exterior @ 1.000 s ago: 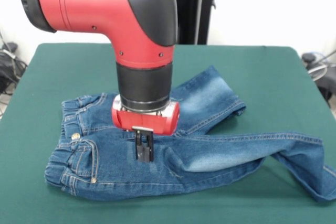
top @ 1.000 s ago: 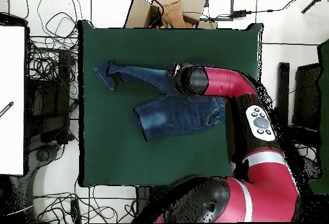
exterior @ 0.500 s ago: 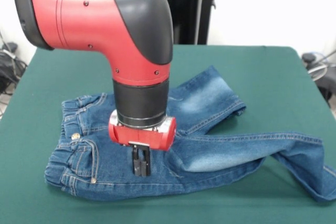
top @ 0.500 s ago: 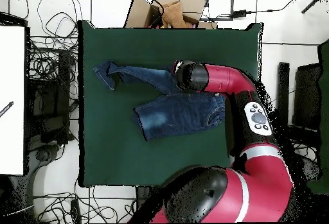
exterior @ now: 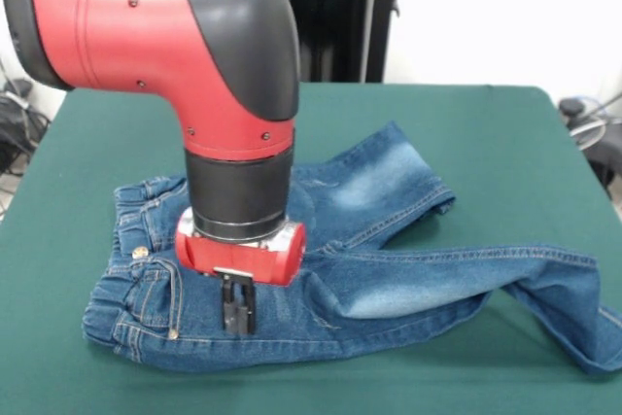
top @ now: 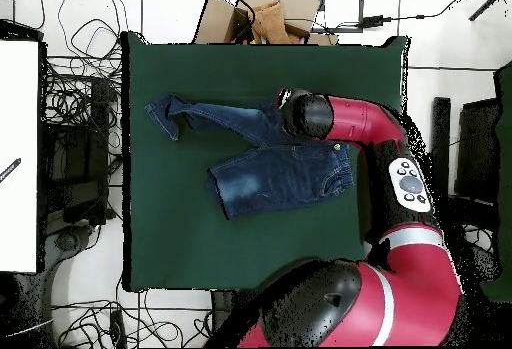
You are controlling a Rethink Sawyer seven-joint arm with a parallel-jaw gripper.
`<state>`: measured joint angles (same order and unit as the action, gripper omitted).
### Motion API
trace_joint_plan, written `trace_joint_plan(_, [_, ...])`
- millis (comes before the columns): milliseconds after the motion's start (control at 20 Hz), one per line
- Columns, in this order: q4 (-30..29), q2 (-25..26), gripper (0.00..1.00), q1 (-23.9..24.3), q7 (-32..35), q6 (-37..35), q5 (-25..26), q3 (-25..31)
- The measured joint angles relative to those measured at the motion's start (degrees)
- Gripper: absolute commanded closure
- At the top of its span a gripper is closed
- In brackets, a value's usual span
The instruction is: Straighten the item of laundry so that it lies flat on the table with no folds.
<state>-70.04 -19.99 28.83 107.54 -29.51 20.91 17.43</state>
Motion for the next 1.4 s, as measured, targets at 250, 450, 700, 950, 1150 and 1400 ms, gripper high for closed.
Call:
trace_joint_plan(250, [1.17, -0.01, 1.00, 0.76, -0.01, -0.82, 0.48, 0.02])
trace_joint_plan(450, [1.41, 0.04, 1.00, 0.74, -0.01, -0.82, 2.29, 0.15])
trace_joint_plan(700, [1.36, 0.20, 1.00, 0.56, -0.01, -0.83, 4.75, 0.18])
trace_joint_plan(950, [0.63, 0.12, 1.00, 0.08, -0.01, -0.82, 6.23, 0.19])
trace_joint_plan(1150, [-0.91, -0.13, 1.00, -0.53, -0.01, -0.81, 7.18, 0.19])
trace_joint_plan(1400, [-2.37, -0.31, 1.00, -1.06, -0.01, -0.76, 7.34, 0.20])
